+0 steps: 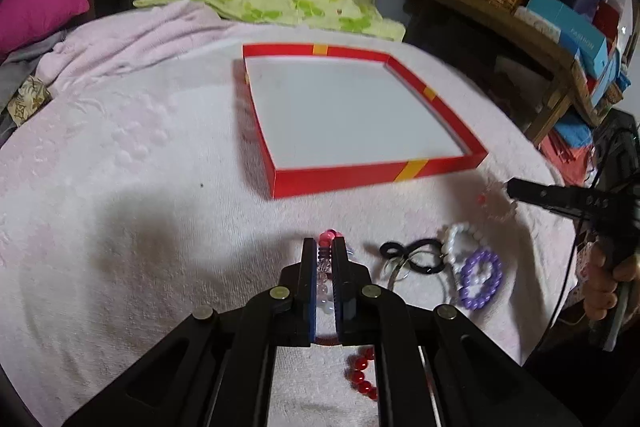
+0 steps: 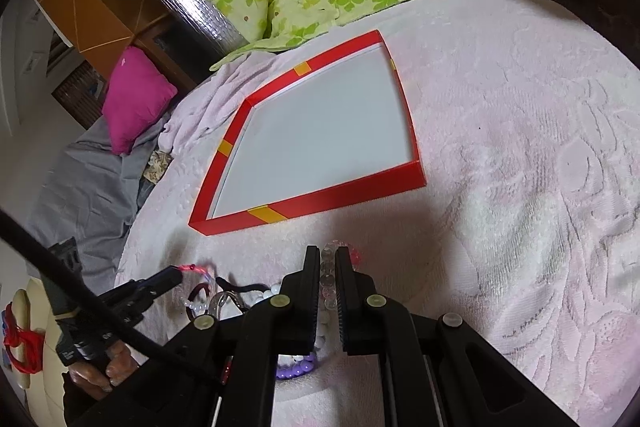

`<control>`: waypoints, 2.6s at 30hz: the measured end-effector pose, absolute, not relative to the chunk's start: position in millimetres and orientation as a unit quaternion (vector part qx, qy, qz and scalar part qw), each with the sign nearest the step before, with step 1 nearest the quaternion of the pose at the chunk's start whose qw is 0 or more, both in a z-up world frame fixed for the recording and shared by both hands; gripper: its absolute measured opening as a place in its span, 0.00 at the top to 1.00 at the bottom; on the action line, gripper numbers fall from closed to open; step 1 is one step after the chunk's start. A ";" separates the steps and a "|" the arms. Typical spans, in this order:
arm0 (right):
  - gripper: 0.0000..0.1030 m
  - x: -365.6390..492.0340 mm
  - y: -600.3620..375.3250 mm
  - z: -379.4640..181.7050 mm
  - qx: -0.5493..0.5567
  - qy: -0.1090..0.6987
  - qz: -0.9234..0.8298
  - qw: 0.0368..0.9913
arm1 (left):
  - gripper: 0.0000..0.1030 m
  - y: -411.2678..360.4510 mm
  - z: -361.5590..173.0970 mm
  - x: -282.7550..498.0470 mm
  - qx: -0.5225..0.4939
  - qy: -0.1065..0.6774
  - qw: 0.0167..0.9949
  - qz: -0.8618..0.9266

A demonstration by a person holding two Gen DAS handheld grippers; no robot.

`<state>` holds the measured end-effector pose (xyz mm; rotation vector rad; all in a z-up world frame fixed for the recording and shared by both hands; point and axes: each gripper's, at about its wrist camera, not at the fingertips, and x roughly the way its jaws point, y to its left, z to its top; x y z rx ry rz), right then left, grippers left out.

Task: Organize jewelry
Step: 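Carry both held bracelets with both tools over the red box, then open both tools to drop the bracelets inside the red box, then move both tools back toward the remaining jewelry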

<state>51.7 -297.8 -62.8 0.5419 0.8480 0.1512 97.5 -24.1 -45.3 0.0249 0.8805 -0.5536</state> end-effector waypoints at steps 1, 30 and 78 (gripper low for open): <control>0.92 51.6 -296.9 -61.3 0.258 0.403 0.074 0.875 | 0.93 -23.9 -40.5 95.9 0.011 0.413 0.871 -0.267; 0.87 147.3 -280.2 -59.5 0.293 0.385 0.018 0.875 | 0.49 -85.3 -34.3 170.5 0.101 0.369 0.908 -0.169; 0.58 47.8 -260.9 -45.2 0.238 0.416 0.057 0.876 | 0.45 -48.4 -37.6 95.4 0.143 0.397 0.894 -0.153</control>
